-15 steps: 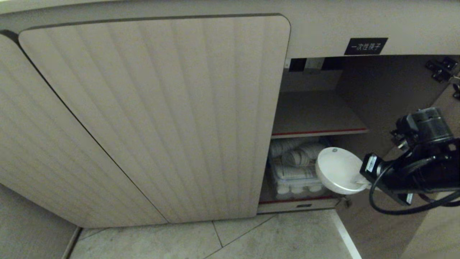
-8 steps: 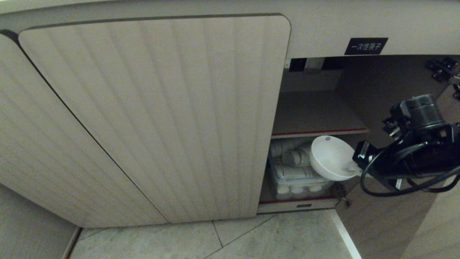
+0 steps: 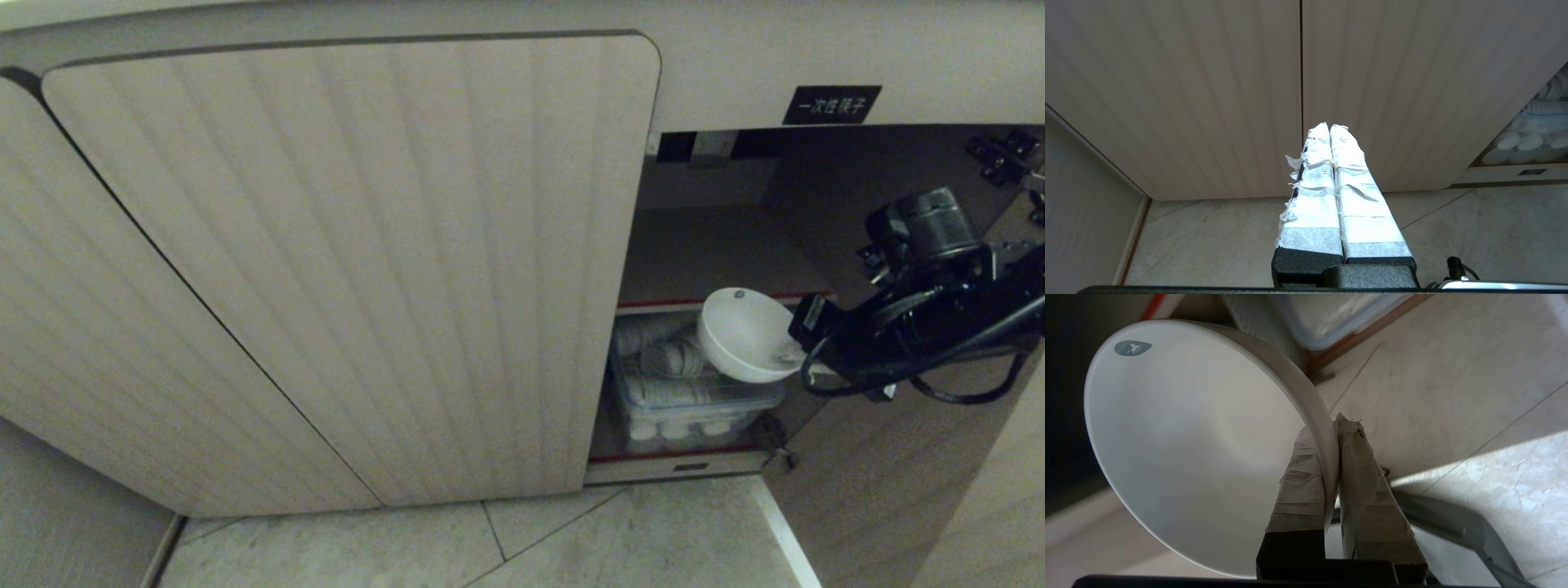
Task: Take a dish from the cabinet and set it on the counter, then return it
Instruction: Put it back into the cabinet
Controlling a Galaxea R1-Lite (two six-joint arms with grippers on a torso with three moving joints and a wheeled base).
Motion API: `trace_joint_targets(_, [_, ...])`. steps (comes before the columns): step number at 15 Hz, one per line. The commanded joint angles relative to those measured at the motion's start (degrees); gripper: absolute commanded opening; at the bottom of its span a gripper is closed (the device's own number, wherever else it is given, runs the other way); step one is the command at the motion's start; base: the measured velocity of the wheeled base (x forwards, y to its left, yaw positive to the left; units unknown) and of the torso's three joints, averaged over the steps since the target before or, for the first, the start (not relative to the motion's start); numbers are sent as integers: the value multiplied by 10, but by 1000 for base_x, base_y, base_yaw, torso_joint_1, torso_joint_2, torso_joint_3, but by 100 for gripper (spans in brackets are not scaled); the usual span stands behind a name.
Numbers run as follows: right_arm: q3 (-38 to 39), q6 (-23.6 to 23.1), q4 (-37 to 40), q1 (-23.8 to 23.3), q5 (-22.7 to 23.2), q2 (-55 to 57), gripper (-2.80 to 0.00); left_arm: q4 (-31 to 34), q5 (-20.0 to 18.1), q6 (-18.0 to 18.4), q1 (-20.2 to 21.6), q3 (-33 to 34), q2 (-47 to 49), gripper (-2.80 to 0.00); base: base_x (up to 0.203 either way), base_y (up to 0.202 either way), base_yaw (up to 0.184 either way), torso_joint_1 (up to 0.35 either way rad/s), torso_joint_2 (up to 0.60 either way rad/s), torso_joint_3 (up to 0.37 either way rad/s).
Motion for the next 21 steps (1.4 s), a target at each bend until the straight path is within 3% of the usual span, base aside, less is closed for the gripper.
trace_joint_targets(1, [-35,3,13,-7,-13,26,-280,0,0,0,0,-1,0,-280,0,0,0,0,0,0])
trace_joint_targets(5, [-77,4,30,-13,-53,62,-280,0,1,0,0,0,0,-280,0,0,0,0,0,0])
trace_joint_targets(15, [-232,104,133,-13,-62,127,-280,0,1,0,0,-1,0,-280,0,0,0,0,0,0])
trace_joint_targets(18, [-257,125,148,-13,-108,149,-280,0,0,0,0,0,0,-280,0,0,0,0,0,0])
trace_joint_targets(21, [-282,151,154,-13,-113,163,-280,0,0,0,0,0,0,-280,0,0,0,0,0,0])
